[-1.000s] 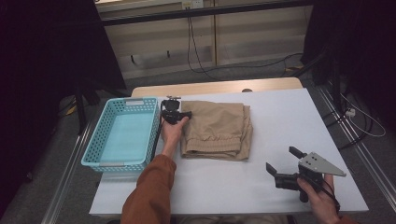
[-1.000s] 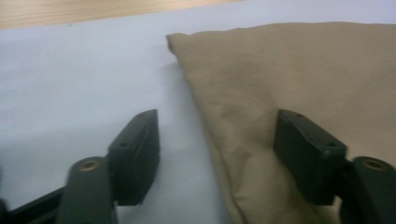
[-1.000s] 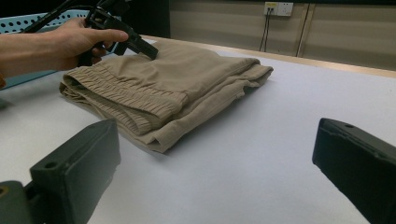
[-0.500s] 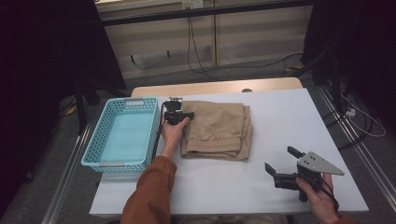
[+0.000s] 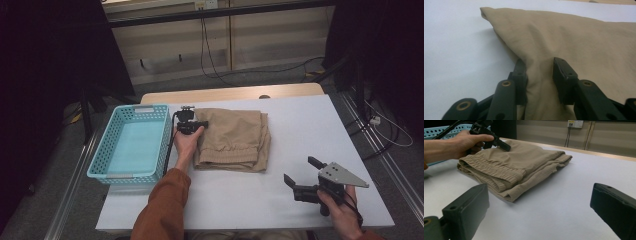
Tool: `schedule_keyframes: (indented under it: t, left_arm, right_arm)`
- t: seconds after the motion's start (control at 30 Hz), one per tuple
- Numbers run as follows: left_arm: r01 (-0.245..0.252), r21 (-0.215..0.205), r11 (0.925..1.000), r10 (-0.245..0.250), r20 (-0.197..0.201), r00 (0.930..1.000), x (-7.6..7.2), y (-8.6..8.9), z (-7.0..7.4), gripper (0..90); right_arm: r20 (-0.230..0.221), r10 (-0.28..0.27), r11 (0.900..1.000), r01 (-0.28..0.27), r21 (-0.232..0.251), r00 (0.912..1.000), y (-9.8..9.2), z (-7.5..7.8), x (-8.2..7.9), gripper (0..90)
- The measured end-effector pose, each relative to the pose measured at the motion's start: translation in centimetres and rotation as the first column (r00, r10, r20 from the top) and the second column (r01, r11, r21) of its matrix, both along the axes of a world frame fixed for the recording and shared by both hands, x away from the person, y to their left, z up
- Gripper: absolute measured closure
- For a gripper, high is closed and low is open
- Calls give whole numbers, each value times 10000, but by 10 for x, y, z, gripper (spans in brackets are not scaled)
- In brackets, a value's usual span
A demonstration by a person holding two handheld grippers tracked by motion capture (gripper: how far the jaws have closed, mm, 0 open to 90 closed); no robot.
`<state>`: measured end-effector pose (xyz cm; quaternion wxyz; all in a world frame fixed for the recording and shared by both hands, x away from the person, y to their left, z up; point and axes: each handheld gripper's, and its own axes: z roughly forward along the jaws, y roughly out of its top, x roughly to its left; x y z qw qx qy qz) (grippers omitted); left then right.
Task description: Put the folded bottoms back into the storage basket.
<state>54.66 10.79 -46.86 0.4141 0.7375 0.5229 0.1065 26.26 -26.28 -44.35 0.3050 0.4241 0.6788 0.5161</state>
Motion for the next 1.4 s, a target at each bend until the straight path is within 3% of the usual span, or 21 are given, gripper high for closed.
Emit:
schedule_keyframes:
  t: [0.07,0.1,0.13,0.23,0.57,0.83,1.03,1.4]
  left_arm:
    - [-34,19,10000,34,-62,10000,0,1,0,694]
    - [133,-184,9997,-137,-235,9996,1,1,-1,794]
    - [199,-231,9995,-205,-263,9994,1,2,-1,828]
    - [326,-473,9983,-346,-408,9986,1,4,0,850]
    - [89,-1036,9946,-105,-146,9998,-4,8,6,859]
    - [242,-1482,9887,-192,352,9992,-10,11,26,860]
    - [395,-1311,9906,-309,672,9973,-14,10,35,860]
    - [573,-1499,9870,-403,1136,9927,-20,6,55,862]
  right_arm:
    - [-14,-11,10000,11,24,10000,0,0,0,21]
    - [-14,-14,10000,14,25,10000,0,0,0,21]
    - [-29,-18,10000,18,21,10000,0,0,0,21]
    - [-20,-84,10000,84,-26,10000,-1,-1,0,21]
    - [44,-108,9999,108,3,9999,-3,0,0,21]
    - [48,-98,10000,98,12,9999,-2,0,0,21]
    - [53,-123,9999,123,16,9999,-2,0,0,21]
    - [27,-120,9999,120,57,9999,-3,0,0,20]
